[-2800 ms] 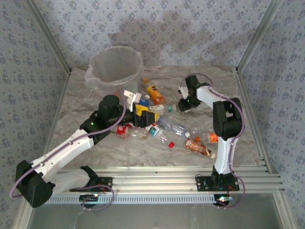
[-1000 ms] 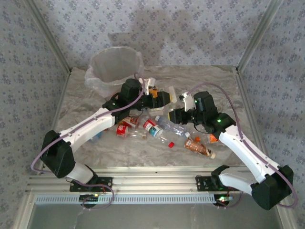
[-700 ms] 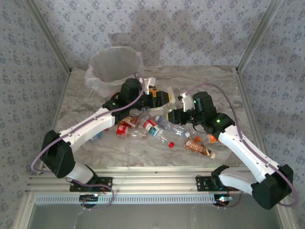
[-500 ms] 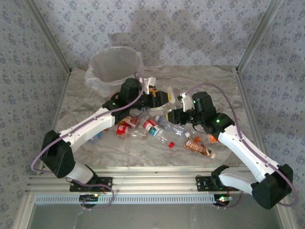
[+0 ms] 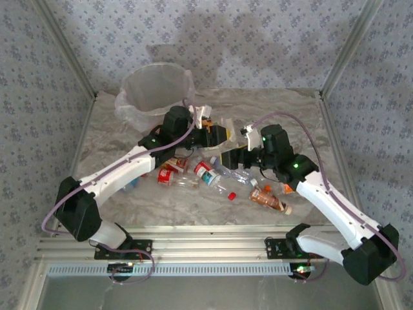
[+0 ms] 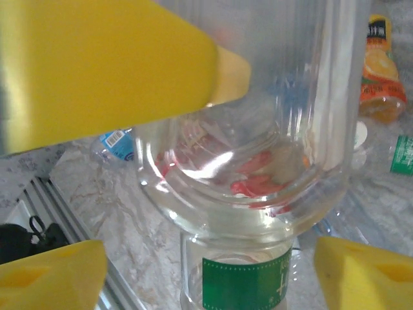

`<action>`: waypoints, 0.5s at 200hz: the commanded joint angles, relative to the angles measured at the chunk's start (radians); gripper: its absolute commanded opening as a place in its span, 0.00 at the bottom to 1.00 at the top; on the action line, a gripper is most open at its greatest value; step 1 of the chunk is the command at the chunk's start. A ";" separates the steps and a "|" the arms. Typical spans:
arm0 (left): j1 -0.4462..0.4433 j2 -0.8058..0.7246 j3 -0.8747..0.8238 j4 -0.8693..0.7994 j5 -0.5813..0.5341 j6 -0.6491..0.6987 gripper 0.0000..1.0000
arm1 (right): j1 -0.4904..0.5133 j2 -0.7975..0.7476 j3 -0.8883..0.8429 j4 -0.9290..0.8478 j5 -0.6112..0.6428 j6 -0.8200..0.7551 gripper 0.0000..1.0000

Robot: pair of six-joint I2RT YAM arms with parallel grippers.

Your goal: Put the plastic bottles in the bin

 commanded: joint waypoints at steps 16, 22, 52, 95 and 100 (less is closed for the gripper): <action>0.005 -0.052 0.101 -0.083 -0.012 0.079 0.48 | 0.007 -0.085 -0.020 0.039 -0.010 0.003 1.00; 0.009 -0.055 0.114 -0.101 -0.012 0.090 0.48 | 0.007 -0.097 -0.020 0.040 -0.007 0.002 1.00; 0.033 -0.065 0.189 -0.207 -0.013 0.167 0.48 | 0.006 -0.153 -0.013 0.040 0.016 0.011 1.00; 0.093 -0.053 0.376 -0.449 -0.040 0.372 0.47 | 0.009 -0.223 0.021 0.028 0.059 0.026 1.00; 0.100 -0.047 0.405 -0.494 -0.051 0.401 0.47 | 0.010 -0.232 0.024 0.029 0.062 0.028 1.00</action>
